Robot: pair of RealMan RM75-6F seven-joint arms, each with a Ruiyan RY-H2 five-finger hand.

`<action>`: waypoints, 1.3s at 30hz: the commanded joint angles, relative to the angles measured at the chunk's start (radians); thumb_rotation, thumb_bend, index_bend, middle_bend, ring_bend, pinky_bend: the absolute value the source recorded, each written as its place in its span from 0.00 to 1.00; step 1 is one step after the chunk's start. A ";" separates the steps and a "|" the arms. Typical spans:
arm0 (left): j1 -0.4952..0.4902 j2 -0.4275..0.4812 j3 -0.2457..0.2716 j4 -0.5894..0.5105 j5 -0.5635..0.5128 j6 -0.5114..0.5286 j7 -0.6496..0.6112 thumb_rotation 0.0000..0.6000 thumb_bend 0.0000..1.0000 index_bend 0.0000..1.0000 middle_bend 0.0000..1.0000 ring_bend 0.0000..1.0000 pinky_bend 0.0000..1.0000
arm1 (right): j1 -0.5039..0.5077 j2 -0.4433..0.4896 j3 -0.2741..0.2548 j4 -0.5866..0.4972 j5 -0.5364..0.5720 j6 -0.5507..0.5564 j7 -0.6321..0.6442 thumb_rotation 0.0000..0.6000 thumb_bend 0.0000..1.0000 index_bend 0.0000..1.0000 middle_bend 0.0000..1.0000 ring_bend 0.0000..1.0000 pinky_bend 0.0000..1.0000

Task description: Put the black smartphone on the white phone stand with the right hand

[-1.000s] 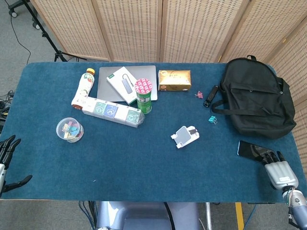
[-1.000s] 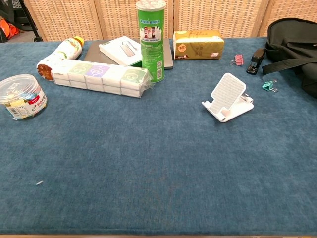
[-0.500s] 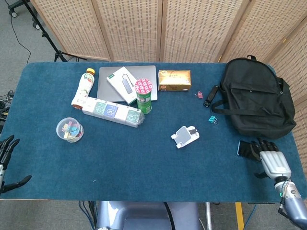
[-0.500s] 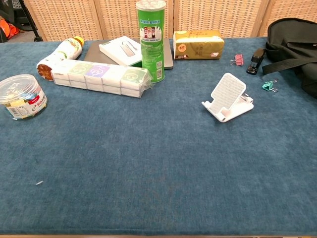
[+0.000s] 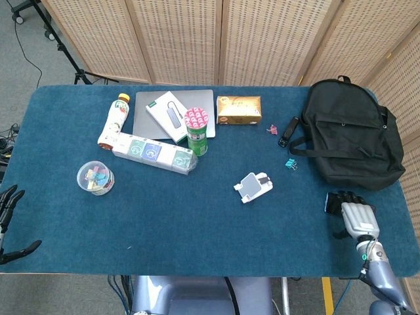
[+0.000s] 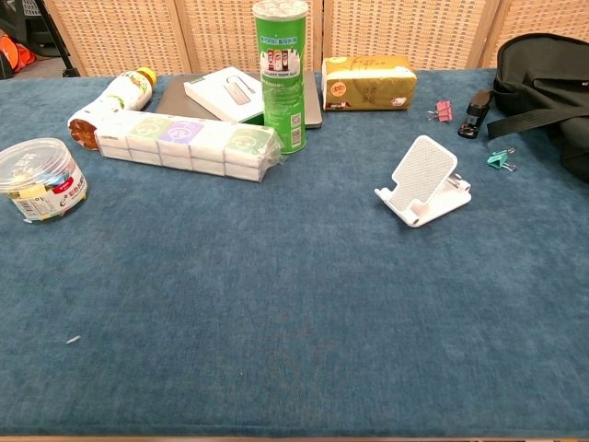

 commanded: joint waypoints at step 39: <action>-0.003 -0.004 -0.003 -0.004 -0.009 -0.012 0.015 1.00 0.00 0.02 0.00 0.00 0.07 | 0.085 -0.111 0.034 0.269 0.223 -0.126 0.032 1.00 0.20 0.23 0.16 0.11 0.15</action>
